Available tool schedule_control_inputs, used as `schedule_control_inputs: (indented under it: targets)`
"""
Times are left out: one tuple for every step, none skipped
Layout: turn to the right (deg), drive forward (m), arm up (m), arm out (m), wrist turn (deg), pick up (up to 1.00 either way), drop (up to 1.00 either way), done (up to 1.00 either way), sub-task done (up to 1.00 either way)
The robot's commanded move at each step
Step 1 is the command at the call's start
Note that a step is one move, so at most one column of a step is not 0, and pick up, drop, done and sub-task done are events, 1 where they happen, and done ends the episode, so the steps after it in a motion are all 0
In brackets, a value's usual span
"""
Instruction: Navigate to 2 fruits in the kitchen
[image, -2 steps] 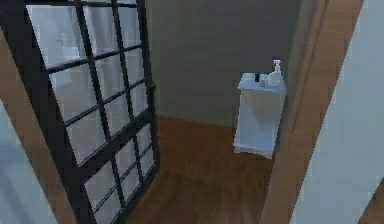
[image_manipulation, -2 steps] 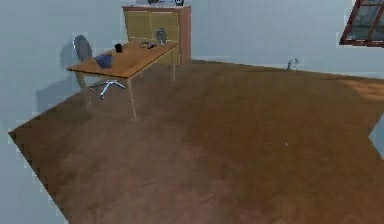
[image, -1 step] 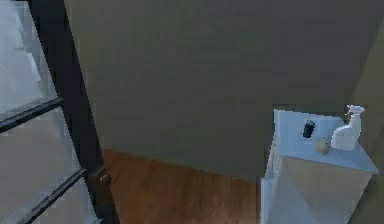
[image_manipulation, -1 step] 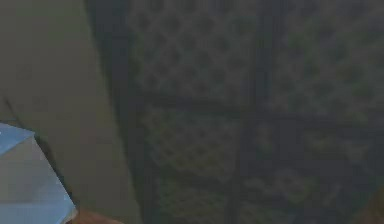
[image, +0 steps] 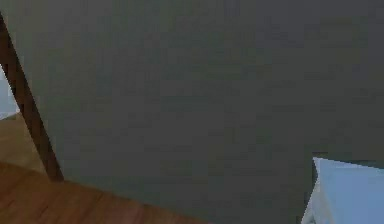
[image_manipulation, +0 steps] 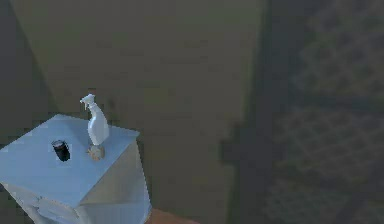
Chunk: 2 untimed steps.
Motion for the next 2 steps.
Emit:
schedule_control_inputs:
  targets:
    - [-24.0, 0.0, 0.0, 0.0, 0.0, 0.0, 0.0, 0.0, 0.0]
    - [-3.0, 0.0, 0.0, 0.0, 0.0, 0.0, 0.0, 0.0, 0.0]
